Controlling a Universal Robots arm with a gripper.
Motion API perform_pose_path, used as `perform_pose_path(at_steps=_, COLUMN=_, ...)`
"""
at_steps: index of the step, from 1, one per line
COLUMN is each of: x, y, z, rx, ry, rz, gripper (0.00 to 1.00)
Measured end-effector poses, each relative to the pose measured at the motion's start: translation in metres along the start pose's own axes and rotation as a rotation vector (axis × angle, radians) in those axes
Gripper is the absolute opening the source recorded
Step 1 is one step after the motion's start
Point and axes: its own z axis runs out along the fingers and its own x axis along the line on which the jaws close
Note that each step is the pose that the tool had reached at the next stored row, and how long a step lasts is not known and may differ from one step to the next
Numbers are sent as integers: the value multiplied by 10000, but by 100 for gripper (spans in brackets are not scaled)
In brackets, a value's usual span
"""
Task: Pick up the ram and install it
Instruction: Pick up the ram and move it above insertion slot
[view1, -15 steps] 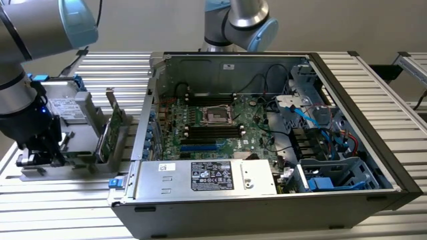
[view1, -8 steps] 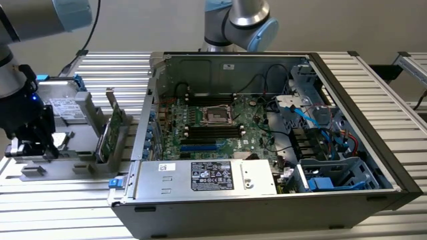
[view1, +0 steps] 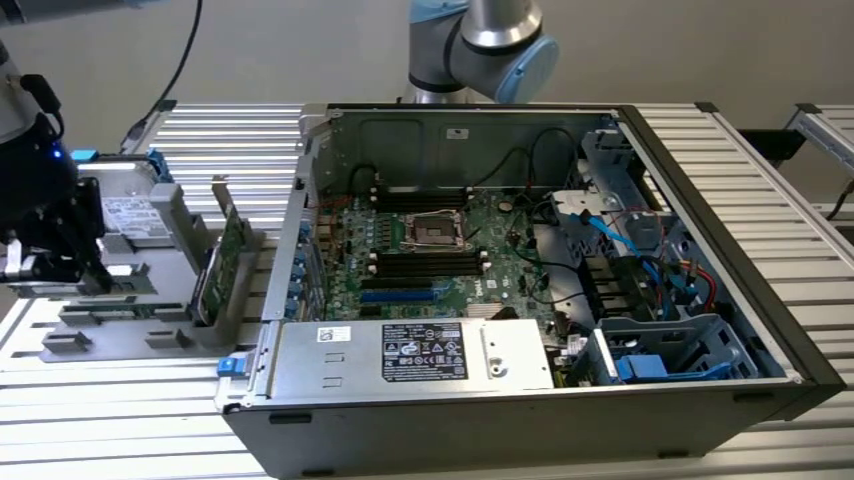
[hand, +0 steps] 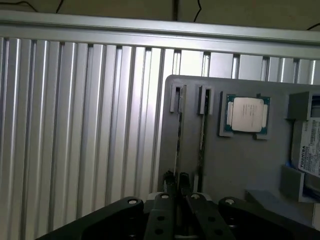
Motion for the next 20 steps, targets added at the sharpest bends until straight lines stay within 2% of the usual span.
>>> perform_pose_path(at_steps=13, x=45, y=-355, z=-603, rx=0, ry=-2, rz=-1, gripper=13)
perform_pose_path(at_steps=20, x=71, y=-560, z=-920, rx=5, ry=-44, rz=-6, gripper=13)
